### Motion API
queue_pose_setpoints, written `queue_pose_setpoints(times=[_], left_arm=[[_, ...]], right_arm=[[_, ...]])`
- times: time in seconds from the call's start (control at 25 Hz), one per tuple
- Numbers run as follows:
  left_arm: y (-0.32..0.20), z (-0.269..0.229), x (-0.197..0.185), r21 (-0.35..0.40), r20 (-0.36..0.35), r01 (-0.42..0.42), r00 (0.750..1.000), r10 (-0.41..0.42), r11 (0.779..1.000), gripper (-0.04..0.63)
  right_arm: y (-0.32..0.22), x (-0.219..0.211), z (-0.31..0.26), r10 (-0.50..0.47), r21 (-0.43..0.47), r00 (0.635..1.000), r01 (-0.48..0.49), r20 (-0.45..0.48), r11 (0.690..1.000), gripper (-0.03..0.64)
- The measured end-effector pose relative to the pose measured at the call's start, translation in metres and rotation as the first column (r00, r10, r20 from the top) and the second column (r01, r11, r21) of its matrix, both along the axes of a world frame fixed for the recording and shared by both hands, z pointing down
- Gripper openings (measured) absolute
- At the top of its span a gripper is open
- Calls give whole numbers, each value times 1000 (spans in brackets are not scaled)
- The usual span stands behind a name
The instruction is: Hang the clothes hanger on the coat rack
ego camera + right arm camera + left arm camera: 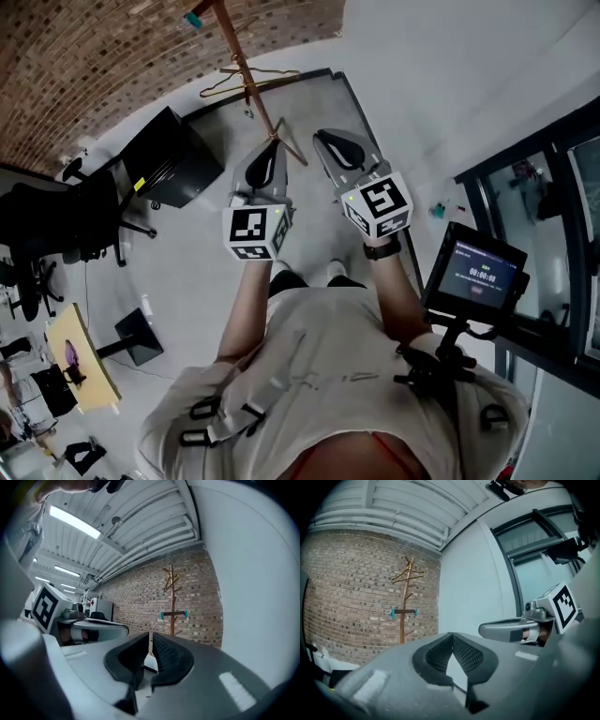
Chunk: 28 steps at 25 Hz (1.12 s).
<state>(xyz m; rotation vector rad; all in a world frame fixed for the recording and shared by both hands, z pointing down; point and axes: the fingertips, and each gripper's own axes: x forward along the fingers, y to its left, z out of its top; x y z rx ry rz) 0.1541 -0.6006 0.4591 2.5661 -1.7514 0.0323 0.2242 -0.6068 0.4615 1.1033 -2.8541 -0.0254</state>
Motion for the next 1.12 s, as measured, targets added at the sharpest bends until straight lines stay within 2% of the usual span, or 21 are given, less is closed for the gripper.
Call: queue_pose_setpoints(times=[0.12, 0.32, 0.56, 0.72, 0.92, 1.12], left_arm=[[-7, -15, 0, 32, -4, -17, 1000, 18, 999, 0], [-4, -54, -29, 137, -26, 51, 999, -48, 989, 0], [13, -38, -79, 41, -51, 52, 997, -50, 998, 0], [24, -28, -74, 39, -35, 10, 999, -8, 999, 0], [29, -36, -60, 44, -91, -30, 995, 33, 999, 0], [47, -22, -41, 78, -67, -45, 996, 50, 996, 0]], right_arm=[[-4, 2, -18, 18, 51, 1000, -17, -14, 999, 29], [-8, -7, -53, 53, 109, 998, -54, 14, 993, 24], [20, -69, -66, 25, 134, 999, -27, 20, 991, 17], [30, -85, -56, 4, 130, 1000, -6, 19, 992, 17], [38, -84, -50, -1, 118, 1000, -1, 20, 993, 15], [59, -71, -27, 8, 122, 1000, -12, 28, 992, 15]])
